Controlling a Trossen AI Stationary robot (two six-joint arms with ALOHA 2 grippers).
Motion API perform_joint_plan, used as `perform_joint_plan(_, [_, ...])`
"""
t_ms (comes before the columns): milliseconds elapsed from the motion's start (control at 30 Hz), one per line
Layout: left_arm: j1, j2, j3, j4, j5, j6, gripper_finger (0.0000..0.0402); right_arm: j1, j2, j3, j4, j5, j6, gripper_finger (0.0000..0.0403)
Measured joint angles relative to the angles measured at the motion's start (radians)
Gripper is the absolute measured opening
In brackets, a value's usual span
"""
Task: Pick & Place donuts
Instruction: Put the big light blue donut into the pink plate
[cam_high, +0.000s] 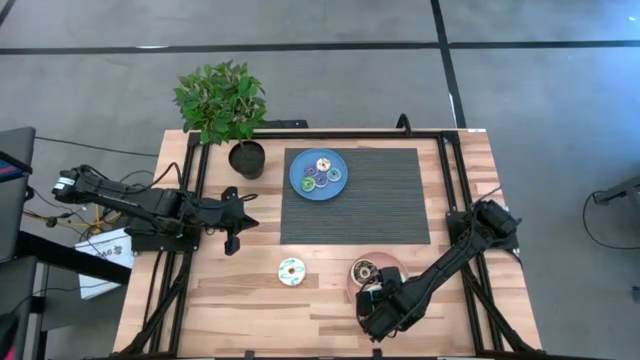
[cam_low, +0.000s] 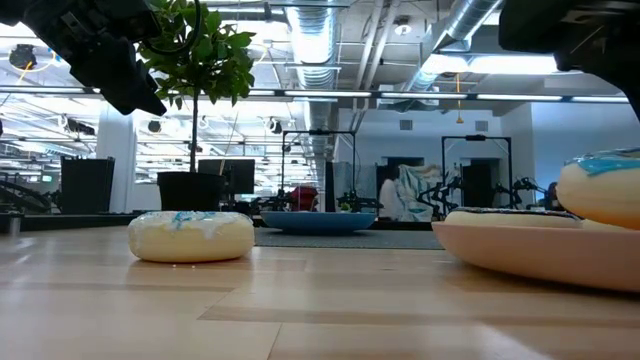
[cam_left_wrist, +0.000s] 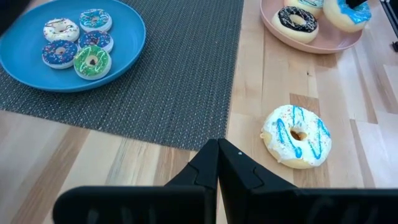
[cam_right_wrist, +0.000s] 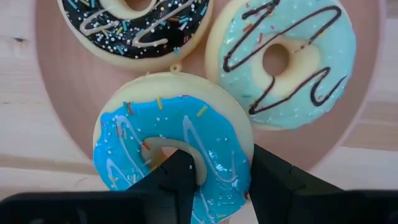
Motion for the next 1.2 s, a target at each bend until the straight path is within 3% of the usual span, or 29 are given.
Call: perform_joint_plan(1200, [0.000,0.000,0.000,0.000,0.000,-0.001,0.0000,0.000,0.000,0.000,0.027,0.020,-0.026,0.0118])
